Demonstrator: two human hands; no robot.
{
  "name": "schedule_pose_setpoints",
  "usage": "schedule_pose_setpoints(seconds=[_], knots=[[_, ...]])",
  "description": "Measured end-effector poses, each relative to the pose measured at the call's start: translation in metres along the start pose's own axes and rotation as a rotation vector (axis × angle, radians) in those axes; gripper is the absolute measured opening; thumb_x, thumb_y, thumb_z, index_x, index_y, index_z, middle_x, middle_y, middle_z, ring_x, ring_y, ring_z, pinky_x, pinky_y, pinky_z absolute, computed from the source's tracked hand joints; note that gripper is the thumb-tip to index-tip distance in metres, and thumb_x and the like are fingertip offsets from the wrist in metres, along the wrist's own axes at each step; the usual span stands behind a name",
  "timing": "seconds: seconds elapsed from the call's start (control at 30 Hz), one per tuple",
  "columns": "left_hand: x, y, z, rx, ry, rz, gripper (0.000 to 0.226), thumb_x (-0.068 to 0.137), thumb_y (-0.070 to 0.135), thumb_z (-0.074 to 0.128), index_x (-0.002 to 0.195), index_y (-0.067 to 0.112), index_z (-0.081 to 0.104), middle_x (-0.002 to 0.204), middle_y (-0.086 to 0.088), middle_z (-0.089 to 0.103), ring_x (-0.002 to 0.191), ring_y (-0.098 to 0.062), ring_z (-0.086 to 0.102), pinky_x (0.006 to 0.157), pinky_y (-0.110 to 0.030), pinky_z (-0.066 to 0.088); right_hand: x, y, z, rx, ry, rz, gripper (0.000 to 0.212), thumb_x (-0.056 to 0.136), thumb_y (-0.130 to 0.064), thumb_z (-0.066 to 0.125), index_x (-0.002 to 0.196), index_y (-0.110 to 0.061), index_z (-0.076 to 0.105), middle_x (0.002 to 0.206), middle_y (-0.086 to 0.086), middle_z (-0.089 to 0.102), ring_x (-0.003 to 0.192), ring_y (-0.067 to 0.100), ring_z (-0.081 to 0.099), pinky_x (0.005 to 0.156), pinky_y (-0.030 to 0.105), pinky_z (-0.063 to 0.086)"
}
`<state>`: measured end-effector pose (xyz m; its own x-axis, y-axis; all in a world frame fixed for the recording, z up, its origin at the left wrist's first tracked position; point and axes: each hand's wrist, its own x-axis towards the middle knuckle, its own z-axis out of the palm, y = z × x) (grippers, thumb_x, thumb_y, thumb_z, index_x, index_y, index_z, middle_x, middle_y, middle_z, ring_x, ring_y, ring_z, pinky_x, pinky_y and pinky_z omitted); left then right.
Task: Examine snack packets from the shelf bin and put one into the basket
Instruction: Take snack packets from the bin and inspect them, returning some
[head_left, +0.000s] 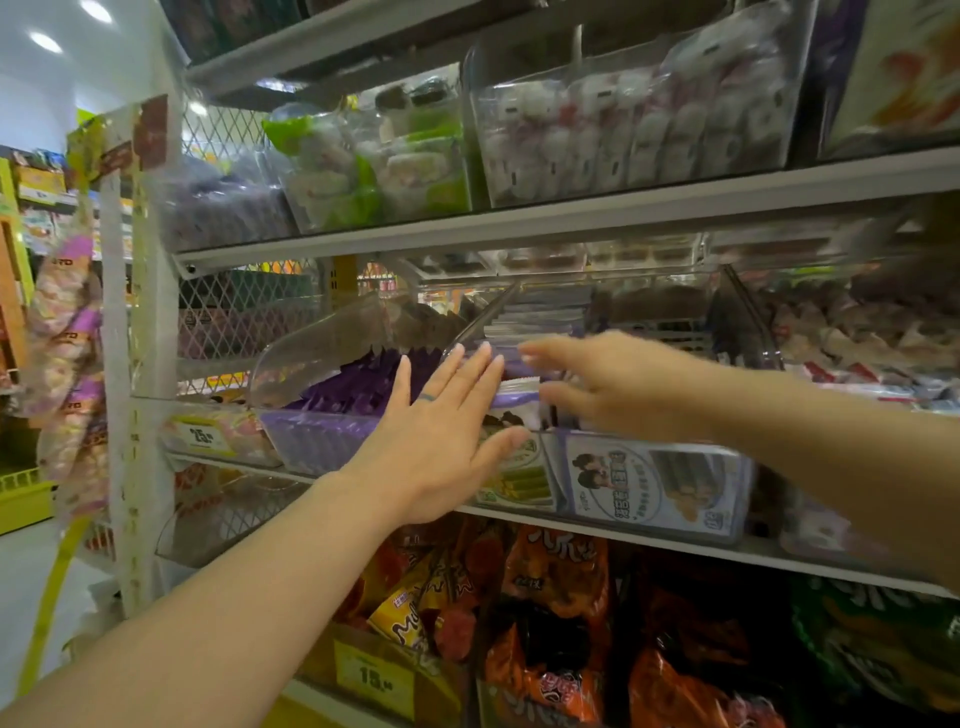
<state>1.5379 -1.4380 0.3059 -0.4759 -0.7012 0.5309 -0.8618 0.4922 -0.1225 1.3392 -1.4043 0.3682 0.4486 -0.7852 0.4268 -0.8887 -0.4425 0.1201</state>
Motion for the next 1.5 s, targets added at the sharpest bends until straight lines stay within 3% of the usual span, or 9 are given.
schedule_pose_setpoints(seconds=[0.13, 0.3, 0.47, 0.7, 0.8, 0.97, 1.23, 1.4, 1.5], knots=[[0.018, 0.017, -0.012, -0.165, 0.156, 0.022, 0.072, 0.091, 0.066, 0.008, 0.154, 0.031, 0.009, 0.162, 0.014, 0.004, 0.147, -0.004, -0.010, 0.117, -0.033, -0.012, -0.011, 0.041, -0.042, -0.157, -0.108, 0.087, 0.078, 0.083, -0.052, 0.063, 0.149, -0.031, 0.028, 0.142, -0.001, 0.050, 0.125, 0.017, 0.050, 0.096, 0.024, 0.039], [0.045, 0.046, 0.003, -0.129, 0.169, 0.001, 0.054, 0.102, 0.044, 0.032, 0.152, 0.027, 0.021, 0.159, 0.010, 0.023, 0.148, -0.011, 0.011, 0.120, -0.038, 0.001, -0.018, 0.062, -0.039, -0.207, -0.308, 0.225, 0.084, 0.074, -0.067, 0.064, 0.145, -0.034, 0.032, 0.135, -0.004, 0.053, 0.100, 0.012, 0.049, 0.081, 0.026, 0.043], [0.058, 0.032, 0.011, -0.135, 0.201, -0.002, 0.048, 0.102, 0.027, 0.037, 0.150, 0.030, 0.028, 0.153, 0.012, 0.033, 0.142, -0.011, 0.024, 0.117, -0.034, 0.012, -0.017, 0.063, -0.028, -0.347, -0.122, 0.179, 0.070, 0.074, -0.067, 0.054, 0.135, -0.034, 0.045, 0.116, -0.005, 0.060, 0.085, 0.015, 0.048, 0.057, 0.025, 0.034], [0.056, 0.026, -0.004, -0.234, 0.007, -0.001, 0.053, 0.104, 0.036, 0.032, 0.154, 0.026, 0.018, 0.160, 0.005, 0.020, 0.147, -0.013, 0.015, 0.119, -0.032, 0.012, -0.035, 0.054, -0.033, -0.383, 0.127, 0.199, 0.071, 0.074, -0.064, 0.055, 0.137, -0.035, 0.041, 0.122, -0.001, 0.052, 0.112, 0.023, 0.048, 0.079, 0.036, 0.040], [0.044, 0.024, -0.018, -0.563, 0.020, -0.091, 0.060, 0.101, 0.041, 0.041, 0.154, 0.027, 0.017, 0.160, 0.005, 0.020, 0.145, -0.013, 0.023, 0.118, -0.035, 0.022, -0.041, 0.044, -0.039, -0.354, 0.248, 0.196, 0.074, 0.073, -0.062, 0.056, 0.139, -0.033, 0.040, 0.125, 0.000, 0.052, 0.115, 0.024, 0.046, 0.087, 0.039, 0.042], [0.002, 0.024, -0.030, -1.018, 0.468, -0.224, 0.039, 0.099, 0.044, 0.042, 0.134, 0.030, 0.051, 0.135, 0.011, 0.055, 0.124, -0.004, 0.050, 0.095, -0.015, 0.038, -0.039, 0.001, -0.033, -0.159, 0.442, 0.133, 0.080, 0.070, -0.061, 0.060, 0.141, -0.031, 0.038, 0.122, 0.002, 0.050, 0.113, 0.024, 0.044, 0.082, 0.035, 0.039], [-0.090, 0.011, -0.024, -1.741, 0.358, -0.422, 0.035, 0.097, 0.036, 0.046, 0.127, 0.021, 0.057, 0.110, -0.005, 0.073, 0.093, -0.020, 0.072, 0.066, -0.034, 0.059, -0.031, -0.113, 0.052, 0.326, 0.413, 0.008, 0.087, 0.068, -0.069, 0.059, 0.143, -0.034, 0.034, 0.117, -0.008, 0.041, 0.104, 0.011, 0.048, 0.078, 0.030, 0.044], [-0.168, -0.034, 0.002, -1.679, 0.380, -0.676, 0.026, 0.101, 0.022, 0.044, 0.125, 0.019, 0.054, 0.114, -0.009, 0.072, 0.103, -0.032, 0.068, 0.082, -0.052, 0.056, -0.026, -0.161, 0.112, 0.807, 0.115, -0.076, 0.074, 0.079, -0.051, 0.069, 0.142, -0.039, 0.033, 0.122, -0.018, 0.052, 0.104, -0.006, 0.053, 0.083, 0.009, 0.043], [-0.208, -0.055, 0.022, -1.611, 0.342, -0.738, 0.026, 0.100, 0.016, 0.046, 0.123, 0.023, 0.056, 0.117, -0.007, 0.071, 0.105, -0.029, 0.068, 0.090, -0.055, 0.053, -0.021, -0.187, 0.142, 1.143, 0.005, -0.025, 0.050, 0.087, -0.039, 0.067, 0.132, -0.030, 0.048, 0.110, -0.010, 0.068, 0.099, 0.002, 0.064, 0.087, 0.025, 0.052]])
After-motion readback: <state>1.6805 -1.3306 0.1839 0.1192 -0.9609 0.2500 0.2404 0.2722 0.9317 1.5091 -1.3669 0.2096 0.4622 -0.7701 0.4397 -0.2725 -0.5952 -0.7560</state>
